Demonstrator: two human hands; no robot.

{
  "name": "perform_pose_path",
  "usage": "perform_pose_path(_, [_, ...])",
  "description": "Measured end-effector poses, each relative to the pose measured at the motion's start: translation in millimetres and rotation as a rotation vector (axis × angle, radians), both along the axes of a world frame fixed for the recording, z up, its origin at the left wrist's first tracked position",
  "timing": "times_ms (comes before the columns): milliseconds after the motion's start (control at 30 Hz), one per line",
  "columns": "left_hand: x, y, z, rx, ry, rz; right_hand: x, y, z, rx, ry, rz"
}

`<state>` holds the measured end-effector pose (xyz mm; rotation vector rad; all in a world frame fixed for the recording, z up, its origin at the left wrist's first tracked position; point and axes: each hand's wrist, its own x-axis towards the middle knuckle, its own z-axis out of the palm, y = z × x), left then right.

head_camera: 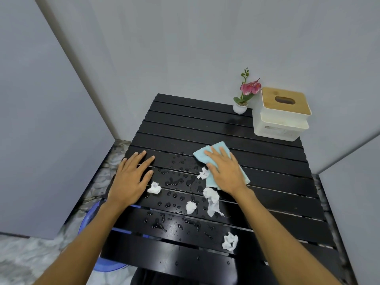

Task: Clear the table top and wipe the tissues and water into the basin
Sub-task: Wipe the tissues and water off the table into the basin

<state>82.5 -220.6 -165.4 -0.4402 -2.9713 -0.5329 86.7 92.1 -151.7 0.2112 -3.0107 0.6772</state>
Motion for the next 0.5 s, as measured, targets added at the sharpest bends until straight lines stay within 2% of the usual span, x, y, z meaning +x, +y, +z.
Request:
perform_pose_path(133, [0.5,0.5,2.1,-0.002,-0.018,0.003,12.6,-32.2,3.9,-0.289,-0.059,0.058])
perform_pose_path(267, [0.5,-2.8,8.5,0.051,-0.078,-0.011,27.1,-32.4,42.2,-0.602,-0.175,-0.077])
perform_pose_path(367, [5.9,-7.7,15.8,0.116,-0.100,-0.009,48.9,-8.0,89.6,-0.605,-0.190,-0.145])
perform_pose_path(500, [30.1,-13.3,21.2,0.151,-0.065,-0.034,106.9,40.5,124.9,-0.403,-0.193,-0.205])
